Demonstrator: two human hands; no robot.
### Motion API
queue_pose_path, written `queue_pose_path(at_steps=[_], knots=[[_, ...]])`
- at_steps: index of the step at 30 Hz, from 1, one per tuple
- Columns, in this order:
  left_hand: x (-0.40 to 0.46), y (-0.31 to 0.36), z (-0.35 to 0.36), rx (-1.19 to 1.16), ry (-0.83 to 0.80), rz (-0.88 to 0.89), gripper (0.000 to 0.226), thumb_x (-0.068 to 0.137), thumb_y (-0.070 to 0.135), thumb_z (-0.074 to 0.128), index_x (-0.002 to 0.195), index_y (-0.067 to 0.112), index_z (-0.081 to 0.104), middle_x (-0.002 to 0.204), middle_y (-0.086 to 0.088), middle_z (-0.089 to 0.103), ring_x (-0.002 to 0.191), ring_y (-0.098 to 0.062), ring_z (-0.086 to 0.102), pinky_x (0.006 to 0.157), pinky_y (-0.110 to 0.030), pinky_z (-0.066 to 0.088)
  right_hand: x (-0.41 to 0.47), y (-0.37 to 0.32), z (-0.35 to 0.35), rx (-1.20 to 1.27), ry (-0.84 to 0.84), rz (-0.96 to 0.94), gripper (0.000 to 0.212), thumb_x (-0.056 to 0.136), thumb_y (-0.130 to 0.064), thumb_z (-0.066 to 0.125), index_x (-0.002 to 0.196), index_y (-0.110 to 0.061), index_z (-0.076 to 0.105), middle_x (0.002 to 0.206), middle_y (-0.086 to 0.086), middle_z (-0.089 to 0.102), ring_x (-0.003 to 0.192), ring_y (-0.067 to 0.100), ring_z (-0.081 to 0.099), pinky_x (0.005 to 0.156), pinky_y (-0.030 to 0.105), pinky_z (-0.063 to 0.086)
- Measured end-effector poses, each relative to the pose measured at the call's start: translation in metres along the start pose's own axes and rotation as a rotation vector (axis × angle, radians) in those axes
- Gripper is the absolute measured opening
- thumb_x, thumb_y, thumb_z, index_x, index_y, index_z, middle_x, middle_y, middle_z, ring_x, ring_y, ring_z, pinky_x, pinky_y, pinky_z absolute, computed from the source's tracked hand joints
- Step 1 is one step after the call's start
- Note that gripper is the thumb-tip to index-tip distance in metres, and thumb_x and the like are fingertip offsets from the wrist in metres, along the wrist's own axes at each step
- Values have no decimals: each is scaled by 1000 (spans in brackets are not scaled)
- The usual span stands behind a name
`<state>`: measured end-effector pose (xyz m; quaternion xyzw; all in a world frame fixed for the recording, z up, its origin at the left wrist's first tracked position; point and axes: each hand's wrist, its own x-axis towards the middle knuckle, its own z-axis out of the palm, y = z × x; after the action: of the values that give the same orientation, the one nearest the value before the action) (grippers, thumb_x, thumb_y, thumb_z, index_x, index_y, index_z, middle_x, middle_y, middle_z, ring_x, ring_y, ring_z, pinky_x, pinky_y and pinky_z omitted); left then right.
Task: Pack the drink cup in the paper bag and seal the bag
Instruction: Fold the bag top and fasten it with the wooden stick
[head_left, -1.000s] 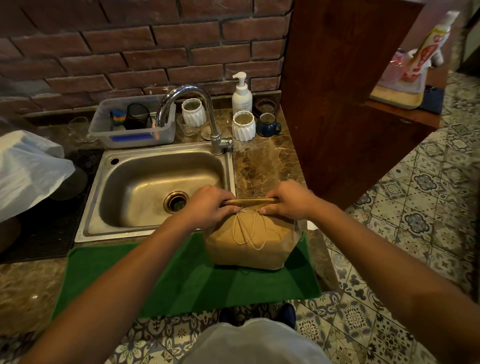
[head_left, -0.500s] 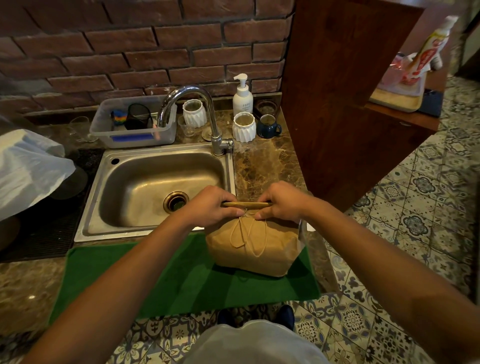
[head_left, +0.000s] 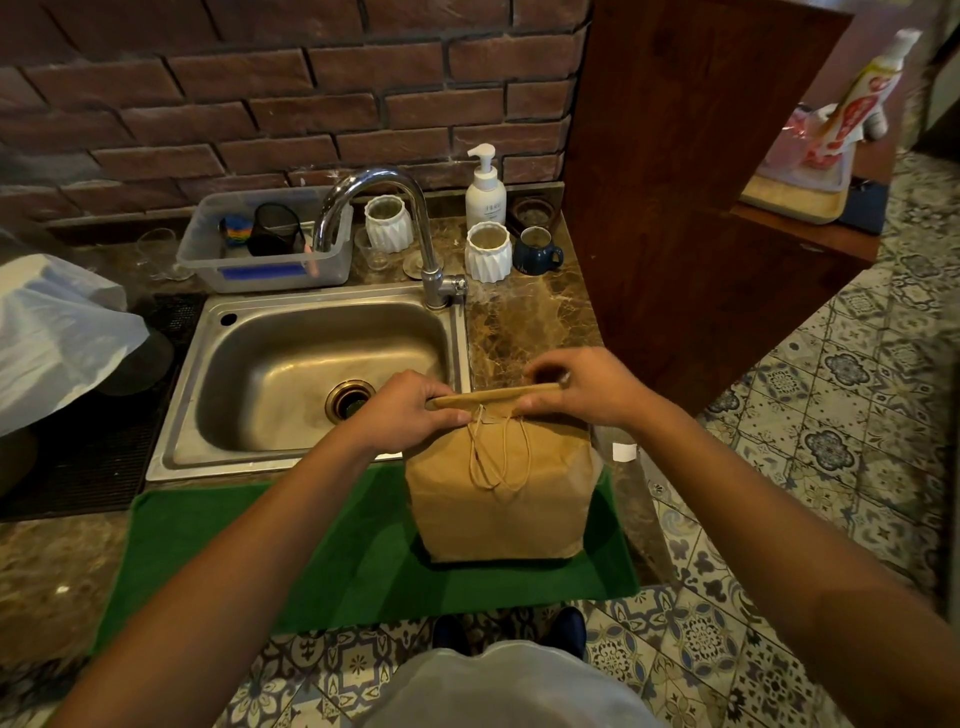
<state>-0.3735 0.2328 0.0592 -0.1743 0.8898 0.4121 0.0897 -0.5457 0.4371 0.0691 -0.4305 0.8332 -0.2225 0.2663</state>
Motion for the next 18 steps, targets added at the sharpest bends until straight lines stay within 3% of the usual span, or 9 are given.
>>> queue_pose_path(at_steps=[2, 4, 7, 10, 12, 15, 18], knots=[[-1, 0, 0, -7, 15, -12, 21, 89, 33, 76, 69, 36, 71, 61, 17, 64, 57, 3, 57, 54, -18, 39, -14, 13, -7, 173, 171, 60, 55, 89, -50, 72, 136, -23, 61, 122, -10, 64, 107, 8, 60, 91, 28, 52], [-2, -2, 1, -12, 29, -22, 17, 89, 33, 76, 72, 35, 73, 63, 16, 65, 57, 4, 58, 53, -16, 38, -28, 39, -9, 316, 396, 200, 49, 95, -44, 68, 138, -22, 59, 124, -10, 62, 109, 9, 60, 90, 28, 51], [0, -3, 4, -11, 44, -32, 10, 88, 34, 76, 79, 31, 77, 68, 13, 69, 60, 4, 59, 53, -16, 39, -51, 95, -4, 409, 596, 513, 45, 97, -43, 64, 136, -19, 60, 122, -2, 66, 111, 20, 65, 93, 40, 55], [4, -2, 8, -15, 57, -45, 13, 89, 33, 76, 85, 21, 80, 76, 3, 74, 67, -5, 63, 58, -23, 45, -68, 144, 22, 394, 505, 741, 49, 97, -46, 63, 131, -12, 62, 123, 11, 69, 111, 29, 65, 99, 50, 54], [6, -2, 10, -32, 50, -52, 14, 89, 32, 76, 86, 19, 81, 78, 0, 76, 70, -10, 65, 61, -27, 48, -74, 163, 42, 384, 427, 813, 46, 97, -49, 63, 123, -11, 66, 113, 12, 70, 101, 27, 64, 91, 42, 53], [8, -4, 12, -28, 41, -57, 14, 89, 33, 76, 81, 22, 80, 73, 4, 75, 67, -9, 66, 60, -28, 47, -75, 171, 62, 349, 338, 827, 42, 97, -49, 62, 103, -8, 70, 92, 9, 68, 84, 23, 60, 78, 34, 43], [7, -3, 13, -29, 39, -69, 16, 90, 32, 75, 76, 23, 78, 66, 7, 72, 58, -1, 62, 57, -26, 45, -69, 177, 76, 327, 316, 785, 40, 95, -48, 65, 89, -9, 68, 79, 7, 65, 78, 25, 61, 74, 36, 47]])
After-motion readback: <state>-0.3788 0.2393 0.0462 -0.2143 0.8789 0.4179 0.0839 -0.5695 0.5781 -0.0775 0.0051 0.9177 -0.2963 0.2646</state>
